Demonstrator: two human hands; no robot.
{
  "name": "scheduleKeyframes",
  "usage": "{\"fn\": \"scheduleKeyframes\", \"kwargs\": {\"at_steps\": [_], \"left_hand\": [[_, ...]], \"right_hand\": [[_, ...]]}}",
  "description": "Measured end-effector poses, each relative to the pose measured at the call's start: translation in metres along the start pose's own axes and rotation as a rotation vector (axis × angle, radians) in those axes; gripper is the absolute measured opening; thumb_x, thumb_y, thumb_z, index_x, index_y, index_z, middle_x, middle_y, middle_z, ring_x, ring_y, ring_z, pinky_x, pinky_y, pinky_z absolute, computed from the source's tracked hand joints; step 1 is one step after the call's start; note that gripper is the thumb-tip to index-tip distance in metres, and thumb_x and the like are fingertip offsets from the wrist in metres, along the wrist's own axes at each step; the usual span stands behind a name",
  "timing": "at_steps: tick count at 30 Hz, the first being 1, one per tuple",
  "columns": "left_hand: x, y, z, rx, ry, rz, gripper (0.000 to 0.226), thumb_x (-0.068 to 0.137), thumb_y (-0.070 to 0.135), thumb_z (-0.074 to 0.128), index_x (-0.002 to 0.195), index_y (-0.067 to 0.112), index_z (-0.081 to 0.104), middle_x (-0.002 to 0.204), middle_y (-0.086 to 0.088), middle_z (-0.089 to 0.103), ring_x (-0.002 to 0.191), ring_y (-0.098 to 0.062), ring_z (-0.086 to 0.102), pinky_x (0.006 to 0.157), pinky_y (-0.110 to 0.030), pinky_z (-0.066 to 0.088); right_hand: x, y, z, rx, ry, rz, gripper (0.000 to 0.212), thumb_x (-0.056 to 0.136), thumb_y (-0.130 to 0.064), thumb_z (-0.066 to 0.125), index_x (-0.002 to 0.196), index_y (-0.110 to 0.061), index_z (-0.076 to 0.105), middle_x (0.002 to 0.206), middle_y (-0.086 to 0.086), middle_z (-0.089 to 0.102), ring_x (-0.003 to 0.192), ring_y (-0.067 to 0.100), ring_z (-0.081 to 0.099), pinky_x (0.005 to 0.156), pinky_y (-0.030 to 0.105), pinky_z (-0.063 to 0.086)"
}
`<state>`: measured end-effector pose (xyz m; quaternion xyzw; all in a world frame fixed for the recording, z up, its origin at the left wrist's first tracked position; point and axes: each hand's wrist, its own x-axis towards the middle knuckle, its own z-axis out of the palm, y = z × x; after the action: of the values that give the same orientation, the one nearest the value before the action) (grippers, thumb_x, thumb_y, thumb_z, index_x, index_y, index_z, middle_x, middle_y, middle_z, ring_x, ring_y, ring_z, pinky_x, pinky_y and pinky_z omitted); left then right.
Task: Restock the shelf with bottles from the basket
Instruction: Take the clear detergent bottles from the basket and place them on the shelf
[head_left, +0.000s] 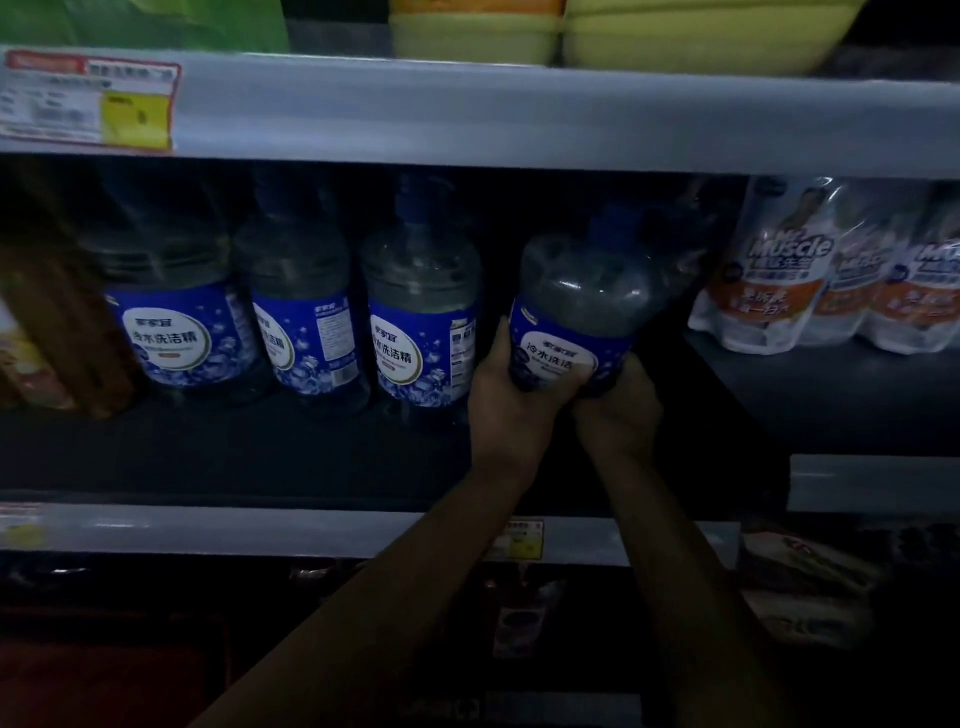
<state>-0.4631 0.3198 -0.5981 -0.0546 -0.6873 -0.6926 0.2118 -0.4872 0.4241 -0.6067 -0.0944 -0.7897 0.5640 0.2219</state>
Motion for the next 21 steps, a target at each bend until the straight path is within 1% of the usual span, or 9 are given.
{"fn": "scheduleKeyframes", "kwargs": {"at_steps": [3, 5, 9, 10, 13, 16, 18, 20, 21], "left_hand": [[0.012, -0.011, 0.004, -0.002, 0.025, -0.023, 0.077, 0.083, 0.020, 0.087, 0.150, 0.022, 0.049, 0.132, 0.005, 0.069, 0.116, -0.003, 0.067, 0.096, -0.027, 0.058], [0.021, -0.018, 0.007, 0.017, 0.051, -0.034, 0.078, 0.083, 0.025, 0.088, 0.150, 0.023, 0.049, 0.133, 0.005, 0.069, 0.118, -0.004, 0.066, 0.100, -0.030, 0.058], [0.034, -0.031, 0.012, 0.049, 0.048, -0.067, 0.081, 0.084, 0.034, 0.085, 0.154, 0.022, 0.044, 0.139, 0.003, 0.066, 0.124, -0.009, 0.063, 0.105, -0.036, 0.055], [0.035, -0.033, 0.013, 0.045, 0.043, -0.080, 0.083, 0.084, 0.037, 0.083, 0.155, 0.023, 0.042, 0.141, 0.002, 0.065, 0.127, -0.010, 0.062, 0.107, -0.038, 0.054], [0.038, -0.037, 0.016, 0.087, 0.029, -0.134, 0.085, 0.089, 0.038, 0.078, 0.160, 0.022, 0.034, 0.150, 0.000, 0.058, 0.136, -0.014, 0.056, 0.114, -0.040, 0.048], [0.040, -0.035, 0.015, 0.134, 0.006, -0.188, 0.074, 0.095, 0.032, 0.072, 0.159, 0.022, 0.037, 0.151, -0.002, 0.056, 0.139, -0.019, 0.052, 0.117, -0.038, 0.044], [0.039, -0.029, 0.014, 0.174, -0.024, -0.221, 0.059, 0.098, 0.026, 0.067, 0.153, 0.022, 0.047, 0.144, -0.003, 0.062, 0.134, -0.021, 0.057, 0.112, -0.034, 0.047], [0.037, -0.024, 0.014, 0.207, -0.036, -0.244, 0.050, 0.099, 0.022, 0.064, 0.147, 0.020, 0.054, 0.137, -0.005, 0.066, 0.126, -0.022, 0.061, 0.106, -0.031, 0.049], [0.035, -0.022, 0.014, 0.211, -0.036, -0.250, 0.047, 0.099, 0.021, 0.064, 0.145, 0.019, 0.056, 0.135, -0.005, 0.067, 0.122, -0.020, 0.062, 0.103, -0.028, 0.049]], "right_hand": [[0.007, -0.002, 0.010, -0.043, 0.022, -0.009, 0.033, 0.090, -0.027, 0.071, 0.119, -0.015, 0.064, 0.117, 0.006, 0.071, 0.100, 0.022, 0.067, 0.071, 0.019, 0.039], [0.013, -0.003, 0.015, -0.045, 0.024, -0.004, 0.031, 0.091, -0.026, 0.071, 0.119, -0.014, 0.064, 0.117, 0.007, 0.071, 0.096, 0.017, 0.065, 0.071, 0.019, 0.039], [0.021, -0.002, 0.023, -0.040, 0.024, -0.013, 0.030, 0.093, -0.023, 0.069, 0.121, -0.011, 0.062, 0.117, 0.007, 0.070, 0.088, 0.008, 0.054, 0.050, 0.002, 0.031], [0.021, -0.002, 0.026, -0.030, 0.032, -0.015, 0.030, 0.094, -0.023, 0.068, 0.121, -0.012, 0.062, 0.117, 0.006, 0.070, 0.087, 0.008, 0.054, 0.049, 0.002, 0.031], [0.019, -0.004, 0.032, -0.048, 0.051, -0.027, 0.029, 0.098, -0.025, 0.064, 0.123, -0.011, 0.060, 0.117, 0.007, 0.069, 0.091, 0.010, 0.056, 0.069, 0.017, 0.039], [0.016, -0.005, 0.035, -0.052, 0.048, -0.043, 0.030, 0.100, -0.023, 0.061, 0.127, -0.011, 0.059, 0.120, 0.008, 0.068, 0.099, 0.013, 0.059, 0.079, 0.021, 0.040], [0.014, -0.008, 0.035, -0.054, 0.025, -0.015, 0.035, 0.099, -0.025, 0.057, 0.130, -0.009, 0.057, 0.123, 0.010, 0.065, 0.103, 0.016, 0.059, 0.084, 0.024, 0.045], [0.013, -0.009, 0.035, -0.041, -0.004, 0.017, 0.049, 0.091, -0.038, 0.051, 0.129, -0.008, 0.058, 0.123, 0.013, 0.065, 0.109, 0.025, 0.062, 0.092, 0.033, 0.051], [0.012, -0.008, 0.035, -0.056, -0.014, 0.010, 0.047, 0.090, -0.040, 0.050, 0.126, -0.011, 0.059, 0.120, 0.012, 0.066, 0.108, 0.027, 0.063, 0.089, 0.033, 0.052]]}}
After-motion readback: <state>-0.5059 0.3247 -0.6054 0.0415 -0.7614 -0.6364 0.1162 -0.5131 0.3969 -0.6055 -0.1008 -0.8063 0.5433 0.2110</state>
